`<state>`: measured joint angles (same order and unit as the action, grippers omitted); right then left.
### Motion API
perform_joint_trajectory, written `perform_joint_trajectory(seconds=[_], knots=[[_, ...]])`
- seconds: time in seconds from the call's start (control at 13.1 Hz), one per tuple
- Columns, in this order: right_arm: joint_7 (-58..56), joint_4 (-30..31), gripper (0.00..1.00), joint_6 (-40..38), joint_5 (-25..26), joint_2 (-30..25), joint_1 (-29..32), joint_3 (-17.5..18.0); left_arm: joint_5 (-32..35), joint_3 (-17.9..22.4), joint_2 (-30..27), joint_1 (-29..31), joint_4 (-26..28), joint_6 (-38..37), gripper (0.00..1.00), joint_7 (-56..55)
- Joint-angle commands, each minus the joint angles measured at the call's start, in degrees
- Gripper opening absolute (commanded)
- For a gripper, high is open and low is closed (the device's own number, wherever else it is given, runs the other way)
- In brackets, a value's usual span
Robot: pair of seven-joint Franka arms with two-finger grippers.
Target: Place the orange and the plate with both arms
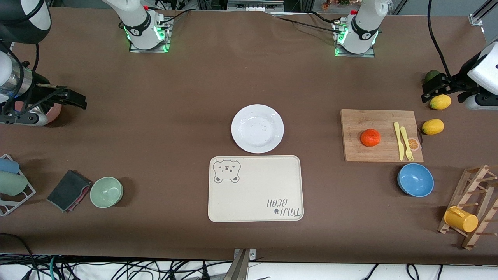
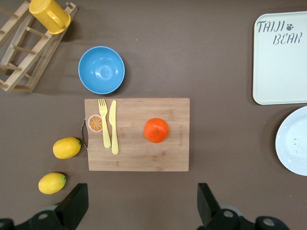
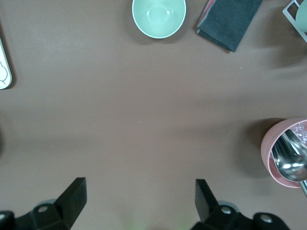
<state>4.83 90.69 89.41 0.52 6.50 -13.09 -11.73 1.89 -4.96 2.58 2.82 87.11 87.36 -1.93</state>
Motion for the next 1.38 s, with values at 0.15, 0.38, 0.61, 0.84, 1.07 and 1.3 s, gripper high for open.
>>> perform_joint_trajectory(seconds=[0.15,0.38,0.61,0.84,1.07,1.3], knots=[[-0.7,0.1,1.0,-0.38,-0.61,-0.44,0.0,-0.05,-0.66,-0.05,0.85,0.08,-1.85,-1.23,1.0,-0.18],[-0.7,0.1,1.0,-0.38,-0.61,-0.44,0.0,-0.05,-0.75,0.04,0.85,0.26,-1.59,-1.14,1.0,0.43],[-0.7,0.1,1.0,-0.38,-0.61,-0.44,0.0,-0.05,-0.75,0.04,0.93,0.26,-1.24,-1.31,1.0,0.44],[-0.62,0.1,1.0,-0.38,-0.61,-0.44,0.0,-0.05,-1.19,0.04,0.23,0.43,1.12,-0.53,1.0,0.52],[-0.62,0.1,1.0,-0.38,-0.61,-0.44,0.0,-0.05,-1.37,0.04,-0.03,0.52,7.96,3.68,1.0,0.44],[-0.62,0.1,1.0,-0.56,-0.61,-0.44,0.0,-0.05,-1.37,0.04,0.14,0.61,15.96,12.37,1.0,0.44]])
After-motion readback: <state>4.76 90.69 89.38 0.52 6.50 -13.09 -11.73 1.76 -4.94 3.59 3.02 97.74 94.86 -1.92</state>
